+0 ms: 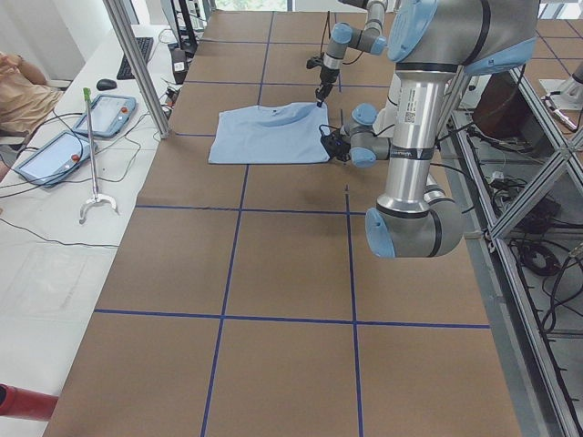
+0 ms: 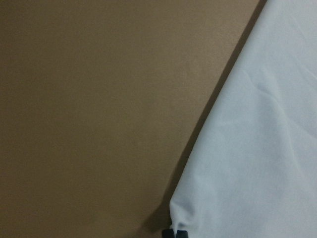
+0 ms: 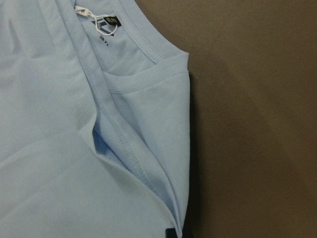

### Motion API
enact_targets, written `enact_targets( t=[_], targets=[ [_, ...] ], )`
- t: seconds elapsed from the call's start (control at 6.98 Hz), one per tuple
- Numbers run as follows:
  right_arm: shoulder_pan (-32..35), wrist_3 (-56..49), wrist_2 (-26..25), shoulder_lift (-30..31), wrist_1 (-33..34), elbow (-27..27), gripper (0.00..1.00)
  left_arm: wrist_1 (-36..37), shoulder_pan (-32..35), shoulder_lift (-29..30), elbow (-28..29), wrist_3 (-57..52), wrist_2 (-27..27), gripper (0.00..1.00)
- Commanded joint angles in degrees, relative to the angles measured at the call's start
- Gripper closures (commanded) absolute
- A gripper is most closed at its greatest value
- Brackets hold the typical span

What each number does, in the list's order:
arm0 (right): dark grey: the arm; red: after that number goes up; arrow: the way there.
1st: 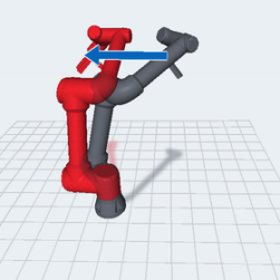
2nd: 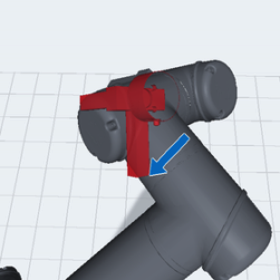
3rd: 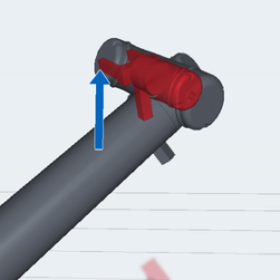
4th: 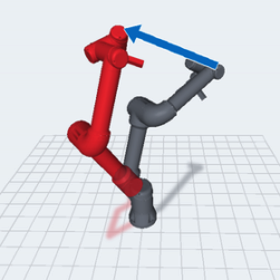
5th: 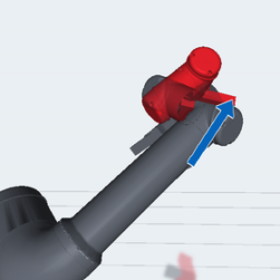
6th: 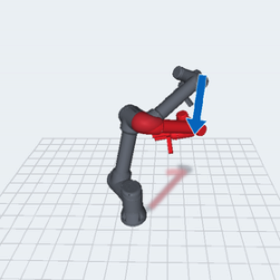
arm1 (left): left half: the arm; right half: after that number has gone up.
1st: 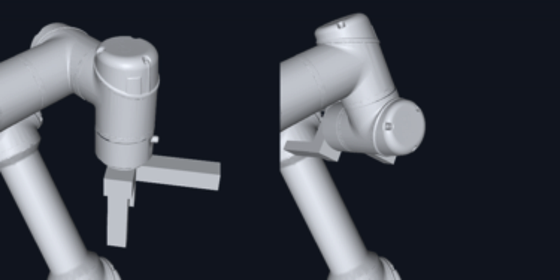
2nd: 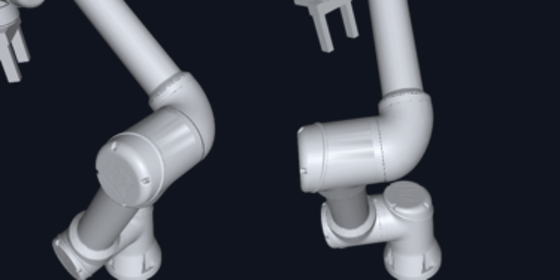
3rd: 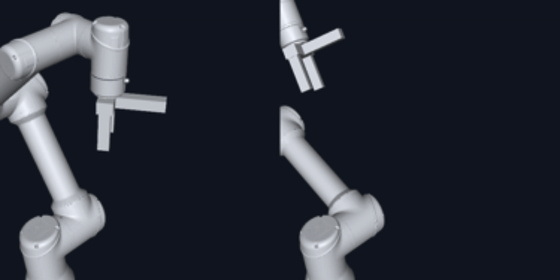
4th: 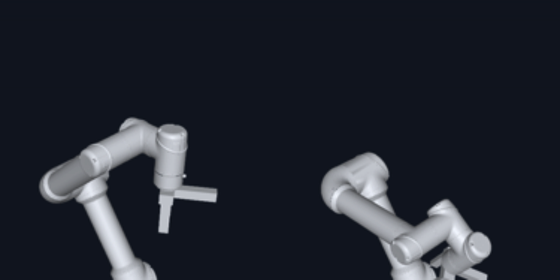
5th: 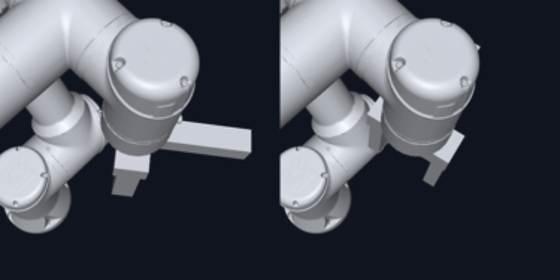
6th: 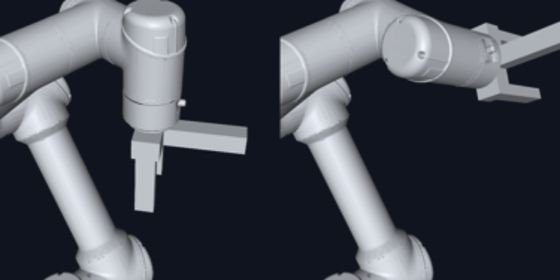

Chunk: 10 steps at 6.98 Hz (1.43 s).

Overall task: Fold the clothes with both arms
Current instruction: 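Move the left gripper to the shirt's near corner while the right gripper holds its corner, then lift the near edge with both grippers and fold it over toward the far edge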

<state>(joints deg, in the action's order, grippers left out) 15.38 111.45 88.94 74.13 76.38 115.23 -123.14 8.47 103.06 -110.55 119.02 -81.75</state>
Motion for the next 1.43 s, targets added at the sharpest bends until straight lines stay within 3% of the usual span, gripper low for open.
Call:
enact_targets(
  t=[0.0,0.14,0.72,0.86,1.0,1.29],
  targets=[
    [0.09,0.09,-0.08,0.14,0.09,0.78,1.0,0.09,0.41,-1.28,-6.04,0.16,0.01,1.0],
    [0.09,0.09,-0.08,1.27,0.09,2.44,1.0,0.44,0.06,-1.9,-8.6,0.6,0.01,1.0],
    [1.13,2.9,1.32,9.1,0.26,17.29,1.0,14.13,-1.79,-0.77,-27.13,5.0,-0.33,1.0],
    [9.93,2.81,8.9,5.45,1.22,17.4,1.0,14.32,1.61,2.11,-26.74,2.47,-0.51,1.0],
    [16.46,2.38,20.46,1.93,4.28,13.66,1.0,14.41,4.95,5.01,-23.51,-2.34,-1.47,1.0],
    [16.79,2.28,19.36,-2.56,4.39,8.21,1.0,14.41,10.23,6.01,-18.66,-7.37,-1.74,1.0]
  ],
)
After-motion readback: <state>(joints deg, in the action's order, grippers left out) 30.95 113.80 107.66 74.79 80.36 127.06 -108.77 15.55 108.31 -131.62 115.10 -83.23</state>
